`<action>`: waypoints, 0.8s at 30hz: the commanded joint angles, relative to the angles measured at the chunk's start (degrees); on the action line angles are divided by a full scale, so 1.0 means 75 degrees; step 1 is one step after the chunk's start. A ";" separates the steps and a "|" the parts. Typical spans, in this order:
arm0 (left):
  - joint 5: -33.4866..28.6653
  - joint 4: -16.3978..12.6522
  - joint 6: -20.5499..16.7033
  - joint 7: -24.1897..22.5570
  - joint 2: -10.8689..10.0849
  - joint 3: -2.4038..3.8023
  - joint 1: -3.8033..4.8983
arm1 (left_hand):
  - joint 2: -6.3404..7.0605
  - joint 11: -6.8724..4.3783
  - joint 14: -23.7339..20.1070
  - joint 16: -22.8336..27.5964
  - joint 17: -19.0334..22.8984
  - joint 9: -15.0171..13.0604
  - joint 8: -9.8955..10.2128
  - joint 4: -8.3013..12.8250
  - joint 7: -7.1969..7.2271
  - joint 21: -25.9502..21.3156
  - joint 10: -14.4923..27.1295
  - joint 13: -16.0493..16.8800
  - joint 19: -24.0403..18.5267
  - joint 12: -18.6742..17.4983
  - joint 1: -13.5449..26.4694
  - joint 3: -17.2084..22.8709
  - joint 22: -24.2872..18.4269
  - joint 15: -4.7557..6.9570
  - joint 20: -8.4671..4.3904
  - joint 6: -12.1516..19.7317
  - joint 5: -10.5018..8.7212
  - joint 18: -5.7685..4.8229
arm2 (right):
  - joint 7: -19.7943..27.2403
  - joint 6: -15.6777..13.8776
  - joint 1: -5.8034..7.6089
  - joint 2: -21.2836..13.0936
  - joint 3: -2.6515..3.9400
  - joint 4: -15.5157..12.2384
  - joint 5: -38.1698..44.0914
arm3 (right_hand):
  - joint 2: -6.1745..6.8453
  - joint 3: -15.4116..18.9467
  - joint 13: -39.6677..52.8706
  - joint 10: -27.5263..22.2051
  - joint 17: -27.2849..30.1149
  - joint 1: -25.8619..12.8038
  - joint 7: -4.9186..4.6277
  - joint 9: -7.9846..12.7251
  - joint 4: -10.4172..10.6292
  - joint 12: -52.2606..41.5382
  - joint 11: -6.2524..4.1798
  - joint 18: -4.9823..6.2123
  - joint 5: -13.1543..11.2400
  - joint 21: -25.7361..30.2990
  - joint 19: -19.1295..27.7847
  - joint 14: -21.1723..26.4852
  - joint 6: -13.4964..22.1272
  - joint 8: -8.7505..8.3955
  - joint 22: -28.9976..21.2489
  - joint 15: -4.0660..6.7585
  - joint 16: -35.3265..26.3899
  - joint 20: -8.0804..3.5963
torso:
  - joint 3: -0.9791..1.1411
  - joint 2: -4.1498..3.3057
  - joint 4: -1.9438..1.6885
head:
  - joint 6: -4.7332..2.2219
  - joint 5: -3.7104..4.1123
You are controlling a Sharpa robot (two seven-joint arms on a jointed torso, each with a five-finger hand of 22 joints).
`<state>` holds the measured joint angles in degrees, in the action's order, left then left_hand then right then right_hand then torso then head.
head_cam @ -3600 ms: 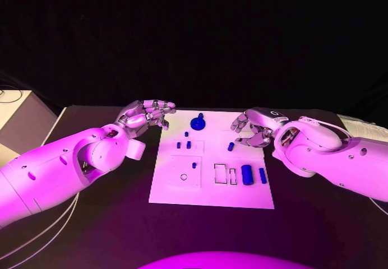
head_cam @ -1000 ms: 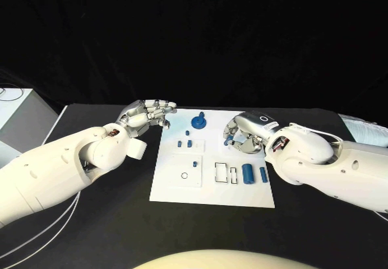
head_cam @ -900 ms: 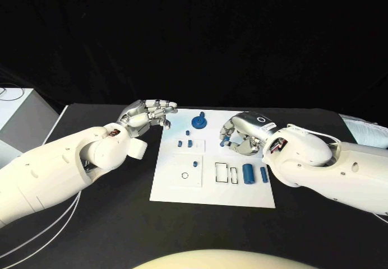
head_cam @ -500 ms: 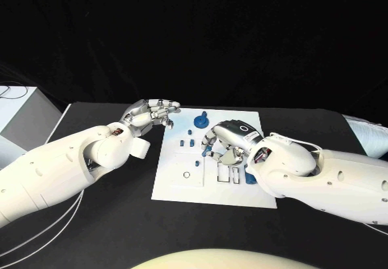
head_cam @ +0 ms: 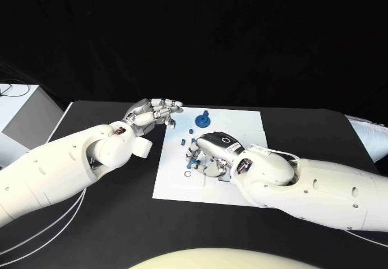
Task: Assemble the parts on the task board
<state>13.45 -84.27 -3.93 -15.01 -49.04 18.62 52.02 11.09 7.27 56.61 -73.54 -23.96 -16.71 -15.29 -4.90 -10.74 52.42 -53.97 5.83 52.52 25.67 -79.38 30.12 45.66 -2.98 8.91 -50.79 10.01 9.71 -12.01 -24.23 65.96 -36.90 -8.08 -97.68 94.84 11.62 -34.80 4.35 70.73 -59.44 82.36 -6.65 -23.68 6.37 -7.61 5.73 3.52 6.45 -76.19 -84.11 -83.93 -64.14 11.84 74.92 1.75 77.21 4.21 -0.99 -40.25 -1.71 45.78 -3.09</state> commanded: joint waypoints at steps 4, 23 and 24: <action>0.0042 -0.0046 0.0105 -0.0087 0.0014 0.0007 -0.0006 | -0.0042 0.0029 -0.0002 0.0002 -0.0010 0.0011 0.0031 -0.0050 -0.0026 -0.0033 -0.0001 -0.0003 0.0055 -0.0038 0.0022 -0.0016 0.0006 -0.0076 0.0024 0.0019 0.0008 0.0109 | 0.0017 0.0164 -0.0131 0.0223 -0.0028 0.0294 0.0136 | -0.0125 -0.0228 0.0246 0.0474 0.0022 0.0015 -0.0018 -0.0012 -0.0288 -0.0041 -0.0419 -0.0030 0.0030 0.0033 -0.0096 -0.0087 -0.0028 0.0047 0.0387 0.0032 0.0001 -0.0059 | -0.0007 -0.0004 -0.0009 | 0.0037 -0.0012; 0.0042 -0.0076 0.0123 -0.0073 0.0002 0.0007 -0.0006 | -0.0042 0.0029 -0.0002 0.0002 -0.0010 0.0011 0.0031 -0.0050 -0.0026 -0.0033 -0.0001 -0.0003 0.0055 -0.0038 0.0022 -0.0016 0.0006 -0.0076 0.0024 0.0019 0.0008 0.0109 | -0.0028 0.0277 -0.0294 0.0468 -0.0055 0.0579 0.0221 | -0.0126 -0.0251 0.0252 0.0473 0.0042 0.0001 -0.0024 -0.0024 -0.0316 -0.0022 -0.0413 -0.0027 0.0051 0.0045 -0.0089 -0.0083 -0.0013 0.0051 0.0380 0.0029 -0.0006 -0.0058 | 0.0006 0.0000 0.0005 | 0.0117 -0.0054; 0.0042 -0.0076 0.0124 -0.0072 0.0000 0.0007 -0.0006 | -0.0042 0.0029 -0.0002 0.0002 -0.0010 0.0011 0.0031 -0.0050 -0.0026 -0.0033 -0.0001 -0.0003 0.0055 -0.0038 0.0022 -0.0016 0.0006 -0.0076 0.0024 0.0019 0.0008 0.0109 | -0.0027 0.0282 -0.0297 0.0470 -0.0055 0.0580 0.0222 | -0.0126 -0.0251 0.0252 0.0473 0.0042 0.0001 -0.0024 -0.0024 -0.0316 -0.0022 -0.0413 -0.0027 0.0051 0.0045 -0.0089 -0.0083 -0.0013 0.0051 0.0380 0.0029 -0.0006 -0.0058 | 0.0004 0.0001 0.0005 | 0.0122 -0.0056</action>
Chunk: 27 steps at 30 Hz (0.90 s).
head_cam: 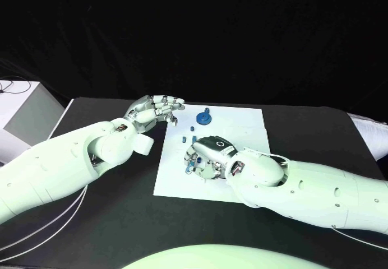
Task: Assemble the parts on the task board
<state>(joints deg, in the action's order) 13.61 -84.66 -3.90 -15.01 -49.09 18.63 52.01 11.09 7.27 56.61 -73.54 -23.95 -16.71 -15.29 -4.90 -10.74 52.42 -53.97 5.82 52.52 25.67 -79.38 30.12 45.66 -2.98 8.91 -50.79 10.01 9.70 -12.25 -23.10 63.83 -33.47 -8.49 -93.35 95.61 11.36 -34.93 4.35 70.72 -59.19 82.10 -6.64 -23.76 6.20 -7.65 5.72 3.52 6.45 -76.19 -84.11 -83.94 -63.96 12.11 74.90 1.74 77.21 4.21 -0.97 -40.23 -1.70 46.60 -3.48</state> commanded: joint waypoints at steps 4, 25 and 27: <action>0.0021 -0.0025 0.0123 -0.0067 0.0004 0.0006 -0.0005 | -0.0042 0.0029 -0.0002 0.0002 -0.0012 0.0012 0.0031 -0.0050 -0.0025 -0.0033 -0.0001 -0.0003 0.0055 -0.0038 0.0022 -0.0016 0.0006 -0.0076 0.0024 0.0019 0.0008 0.0109 | 0.0005 0.0156 -0.0020 0.0011 -0.0003 -0.0008 0.0121 | -0.0092 -0.0233 0.0252 0.0474 0.0007 0.0035 -0.0026 -0.0013 -0.0294 -0.0017 -0.0412 -0.0027 0.0052 0.0045 -0.0090 -0.0082 -0.0037 0.0015 0.0381 0.0030 -0.0006 -0.0058 | -0.0002 -0.0002 0.0003 | 0.0028 -0.0012; 0.0021 -0.0020 0.0144 -0.0051 0.0014 0.0006 -0.0004 | -0.0042 0.0029 -0.0002 0.0002 -0.0012 0.0012 0.0031 -0.0050 -0.0025 -0.0033 -0.0001 -0.0003 0.0055 -0.0038 0.0022 -0.0016 0.0006 -0.0076 0.0024 0.0019 0.0008 0.0109 | -0.0104 0.0477 -0.0026 0.0067 -0.0011 0.0106 0.0192 | -0.0091 -0.0249 0.0257 0.0474 0.0038 0.0019 -0.0031 -0.0023 -0.0316 -0.0003 -0.0408 -0.0021 0.0064 0.0068 -0.0079 -0.0077 -0.0026 0.0018 0.0364 0.0027 -0.0018 -0.0056 | -0.0004 -0.0001 0.0001 | 0.0043 -0.0024; 0.0021 -0.0022 0.0144 -0.0050 0.0012 0.0006 -0.0004 | -0.0042 0.0029 -0.0002 0.0002 -0.0012 0.0012 0.0031 -0.0050 -0.0025 -0.0033 -0.0001 -0.0003 0.0055 -0.0038 0.0022 -0.0016 0.0006 -0.0076 0.0024 0.0019 0.0008 0.0109 | -0.0138 0.0510 -0.0026 0.0074 -0.0011 0.0122 0.0222 | -0.0091 -0.0249 0.0257 0.0474 0.0038 0.0019 -0.0031 -0.0023 -0.0316 -0.0003 -0.0408 -0.0021 0.0064 0.0068 -0.0079 -0.0077 -0.0026 0.0018 0.0364 0.0027 -0.0018 -0.0056 | 0.0000 -0.0006 0.0001 | 0.0045 -0.0025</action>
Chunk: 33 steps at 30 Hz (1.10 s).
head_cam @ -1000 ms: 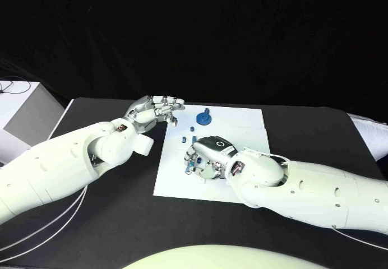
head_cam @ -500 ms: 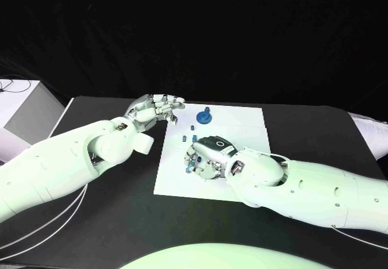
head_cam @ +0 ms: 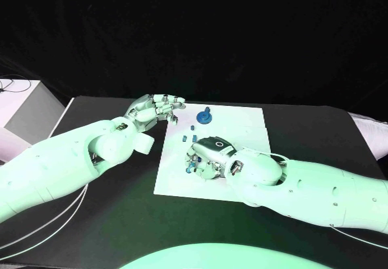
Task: Assemble the parts on the task board
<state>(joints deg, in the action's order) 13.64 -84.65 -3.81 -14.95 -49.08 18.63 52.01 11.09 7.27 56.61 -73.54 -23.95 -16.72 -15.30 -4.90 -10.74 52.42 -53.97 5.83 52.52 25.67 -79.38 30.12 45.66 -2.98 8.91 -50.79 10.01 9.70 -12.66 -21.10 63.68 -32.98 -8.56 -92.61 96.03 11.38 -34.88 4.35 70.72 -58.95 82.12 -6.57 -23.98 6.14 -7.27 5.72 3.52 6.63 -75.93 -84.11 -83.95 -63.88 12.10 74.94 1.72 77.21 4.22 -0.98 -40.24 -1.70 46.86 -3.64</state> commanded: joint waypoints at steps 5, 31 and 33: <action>0.0016 -0.0024 0.0133 -0.0055 0.0008 0.0007 -0.0004 | -0.0042 0.0029 -0.0002 0.0002 -0.0012 0.0012 0.0031 -0.0050 -0.0026 -0.0033 -0.0001 -0.0003 0.0055 -0.0038 0.0022 -0.0016 0.0006 -0.0076 0.0024 0.0019 0.0008 0.0109 | -0.0045 0.0283 -0.0006 0.0045 -0.0005 0.0061 0.0169 | -0.0085 -0.0265 0.0261 0.0458 0.0060 -0.0020 -0.0050 -0.0005 -0.0327 -0.0027 -0.0397 -0.0012 0.0047 0.0079 -0.0059 -0.0062 -0.0014 0.0019 0.0325 0.0021 -0.0041 -0.0053 | 0.0004 0.0001 0.0003 | 0.0012 0.0002; 0.0016 -0.0019 0.0102 -0.0041 -0.0031 0.0007 -0.0004 | -0.0038 0.0022 -0.0008 0.0008 -0.0014 0.0018 0.0039 -0.0052 -0.0021 -0.0042 -0.0022 0.0005 0.0053 -0.0031 0.0019 -0.0019 0.0004 -0.0070 0.0023 0.0010 0.0006 0.0112 | 0.0525 -0.0379 -0.0012 0.0011 -0.0060 0.0190 -0.0411 | 0.0491 0.1136 -0.0072 -0.1220 0.0901 -0.0718 -0.0308 0.0316 -0.0012 0.0388 -0.0022 0.0306 0.0759 0.1709 0.0559 0.0200 0.1279 -0.0791 -0.0906 -0.0290 -0.0437 0.0243 | 0.0006 0.0004 0.0002 | 0.0014 -0.0023; 0.0016 -0.0016 0.0108 -0.0037 -0.0032 0.0007 -0.0005 | -0.0038 0.0022 -0.0008 0.0008 -0.0014 0.0018 0.0039 -0.0052 -0.0021 -0.0042 -0.0022 0.0005 0.0053 -0.0031 0.0019 -0.0019 0.0004 -0.0070 0.0023 0.0010 0.0006 0.0112 | 0.0522 -0.0493 -0.0013 -0.0010 -0.0061 0.0170 -0.0416 | 0.0436 0.1362 -0.0073 -0.1389 0.0992 -0.0615 -0.0311 0.0349 0.0024 0.0347 0.0001 0.0338 0.0763 0.1903 0.0619 0.0237 0.1314 -0.0835 -0.1047 -0.0308 -0.0482 0.0262 | 0.0009 0.0001 0.0004 | 0.0003 -0.0020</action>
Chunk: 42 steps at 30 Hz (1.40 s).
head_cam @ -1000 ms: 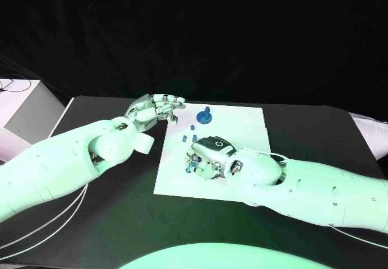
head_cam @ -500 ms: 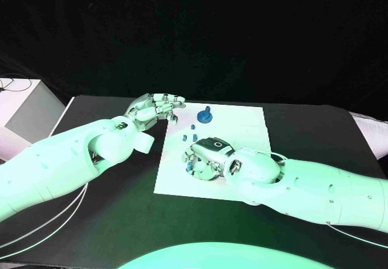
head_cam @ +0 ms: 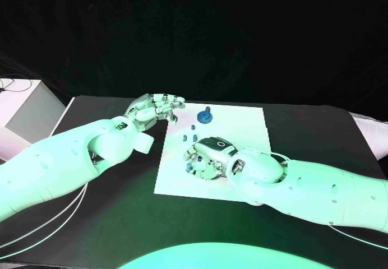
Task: Assemble the parts on the task board
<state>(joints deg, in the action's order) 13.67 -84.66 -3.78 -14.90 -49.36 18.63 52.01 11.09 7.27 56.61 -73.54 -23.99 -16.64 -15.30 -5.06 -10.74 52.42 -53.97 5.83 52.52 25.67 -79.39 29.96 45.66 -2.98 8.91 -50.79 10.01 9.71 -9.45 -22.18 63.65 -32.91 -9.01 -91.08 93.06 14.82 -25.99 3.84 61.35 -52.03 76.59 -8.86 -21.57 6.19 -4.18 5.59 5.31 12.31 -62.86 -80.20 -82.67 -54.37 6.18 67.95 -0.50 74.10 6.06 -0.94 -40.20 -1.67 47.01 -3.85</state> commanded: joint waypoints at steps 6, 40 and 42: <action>0.0013 0.0003 0.0123 -0.0033 0.0014 0.0007 -0.0006 | -0.0038 0.0022 -0.0008 0.0008 -0.0008 0.0008 0.0039 -0.0030 -0.0021 -0.0042 -0.0022 0.0005 0.0053 -0.0031 0.0019 0.0003 0.0004 -0.0070 0.0023 0.0010 0.0006 0.0112 | 0.0224 -0.0704 -0.0010 -0.0212 0.0003 -0.0185 -0.0245 | -0.0371 0.2602 0.0002 -0.1337 0.0936 0.1286 0.0182 0.0293 0.1036 -0.0256 0.0228 0.0336 0.0029 0.1657 0.0515 0.0416 0.0588 -0.0308 -0.1219 -0.0184 -0.0505 0.0165 | 0.0005 0.0006 -0.0001 | -0.0051 0.0036; -0.0010 -0.0419 0.0019 -0.0062 -0.0389 0.0007 -0.0424 | -0.0026 0.0027 -0.0014 0.0014 -0.0008 0.0014 0.0050 -0.0029 -0.0025 -0.0048 -0.0008 0.0003 0.0052 -0.0042 0.0018 -0.0002 0.0003 -0.0074 0.0024 0.0018 0.0004 0.0111 | -0.1859 0.0683 0.0545 -0.3449 0.0184 -0.1467 -0.3585 | -0.0823 0.2831 1.1011 0.3536 -0.4308 -0.0553 0.0525 0.0117 0.1423 -1.0972 -0.0683 -0.0357 -0.0443 -0.2025 -0.0818 -0.0829 -0.1094 0.1023 0.1859 0.0511 0.1900 -0.0451 | 0.0042 0.0152 0.0162 | 0.0002 0.0559; -0.0011 -0.0491 0.0019 -0.0059 -0.0423 0.0008 -0.0456 | -0.0026 0.0027 -0.0014 0.0014 -0.0008 0.0014 0.0050 -0.0029 -0.0025 -0.0048 -0.0008 0.0003 0.0052 -0.0042 0.0018 -0.0002 0.0003 -0.0074 0.0024 0.0018 0.0004 0.0111 | -0.2143 0.0682 0.0504 -0.3547 0.0181 -0.1577 -0.3352 | -0.0866 0.3213 1.1200 0.3635 -0.4506 -0.1006 0.0587 -0.0009 0.1403 -1.1148 -0.0707 -0.0390 0.0564 -0.2188 -0.0864 -0.0863 -0.1102 0.1168 0.1989 0.0541 0.1962 -0.0484 | 0.0045 0.0145 0.0166 | 0.0004 0.0575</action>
<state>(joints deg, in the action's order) 13.65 -87.91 -3.86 -14.87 -52.50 18.64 48.70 11.09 7.27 56.40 -73.54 -23.97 -16.61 -15.30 -5.06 -10.74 52.42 -53.97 5.82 52.52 25.67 -79.39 29.96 45.66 -3.19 8.91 -50.79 10.01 9.70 -19.71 -19.03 67.58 -59.33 -7.65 -102.43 64.21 8.46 -2.70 74.96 84.03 -74.97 70.05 -4.59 -21.37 16.74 -87.31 0.79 3.47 14.20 -78.88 -84.01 -84.04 -62.36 14.63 74.95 3.70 88.65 2.65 -0.59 -39.06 -0.48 46.97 0.31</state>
